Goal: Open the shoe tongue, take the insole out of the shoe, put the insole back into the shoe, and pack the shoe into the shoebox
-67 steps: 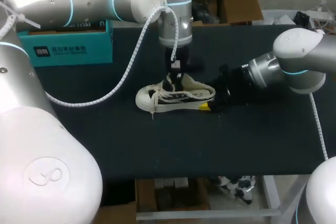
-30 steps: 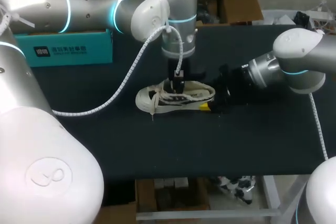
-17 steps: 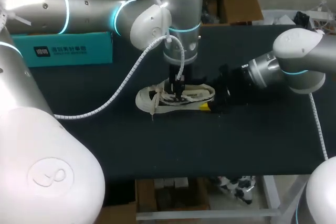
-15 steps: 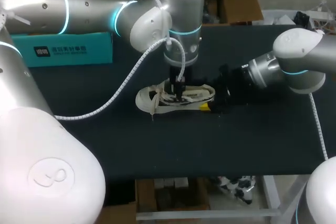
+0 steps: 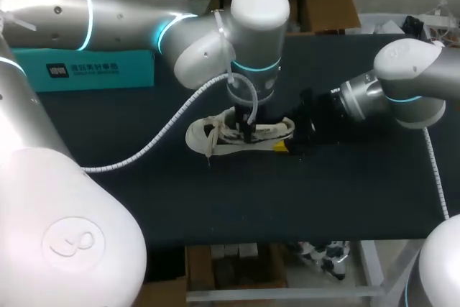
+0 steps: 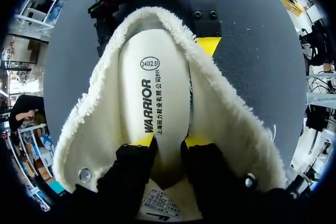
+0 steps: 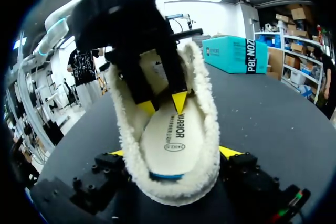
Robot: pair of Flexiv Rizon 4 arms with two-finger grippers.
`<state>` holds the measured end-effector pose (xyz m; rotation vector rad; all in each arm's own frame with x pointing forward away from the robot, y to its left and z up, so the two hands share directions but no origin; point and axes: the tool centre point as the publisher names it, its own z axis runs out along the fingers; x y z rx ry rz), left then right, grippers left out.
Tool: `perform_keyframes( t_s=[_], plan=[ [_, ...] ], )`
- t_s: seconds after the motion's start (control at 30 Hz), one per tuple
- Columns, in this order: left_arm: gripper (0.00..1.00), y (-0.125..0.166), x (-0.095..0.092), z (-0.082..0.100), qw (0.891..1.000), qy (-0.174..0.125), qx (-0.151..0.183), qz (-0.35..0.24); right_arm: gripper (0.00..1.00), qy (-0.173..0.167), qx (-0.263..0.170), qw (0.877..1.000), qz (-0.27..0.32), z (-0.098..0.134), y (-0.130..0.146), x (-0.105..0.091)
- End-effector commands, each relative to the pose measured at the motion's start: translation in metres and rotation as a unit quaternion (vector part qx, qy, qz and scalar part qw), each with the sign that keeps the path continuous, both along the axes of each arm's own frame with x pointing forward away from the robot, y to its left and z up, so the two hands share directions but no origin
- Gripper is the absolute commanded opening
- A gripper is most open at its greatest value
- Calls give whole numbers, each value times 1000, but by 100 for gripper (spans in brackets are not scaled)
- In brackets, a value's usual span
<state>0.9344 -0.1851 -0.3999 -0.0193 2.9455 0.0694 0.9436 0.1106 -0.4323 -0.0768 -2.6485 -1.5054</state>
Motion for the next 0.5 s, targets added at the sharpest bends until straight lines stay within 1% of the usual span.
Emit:
perform_keyframes(
  t_s=[0.03, 0.07, 0.1, 0.2, 0.27, 0.3, 0.43, 0.47, 0.5],
  plan=[
    [13, 1, 16, -71, 1000, -15, 4, 1, 0, 1, 1, 1000, 1, -8, 1, 2],
    [5, 2, 18, -71, 1000, -16, 5, 1, 0, 1, 1, 1000, 1, -8, 1, 2],
    [0, 3, 19, -69, 1000, -16, 4, 1, 0, 1, 1, 1000, 1, -8, 1, 2],
    [0, 8, 19, -61, 1000, -11, -5, 1, 0, 1, 1, 1000, 1, -8, 1, 2],
    [0, 11, 18, -53, 1000, 1, -14, -5, 0, 1, 1, 1000, 1, -8, 1, 2],
    [0, 12, 16, -48, 1000, 12, -21, -12, 0, 1, 1, 1000, 1, -8, 1, 2],
    [0, 19, 7, -21, 997, 47, -55, -36, 0, 1, 1, 1000, 1, -8, 1, 2],
    [0, 21, 4, -13, 996, 49, -63, -40, 0, 1, 1, 1000, 1, -8, 1, 2],
    [0, 22, 1, -5, 994, 63, -75, -52, 0, 1, 1, 1000, 1, -8, 1, 2]
  ],
)
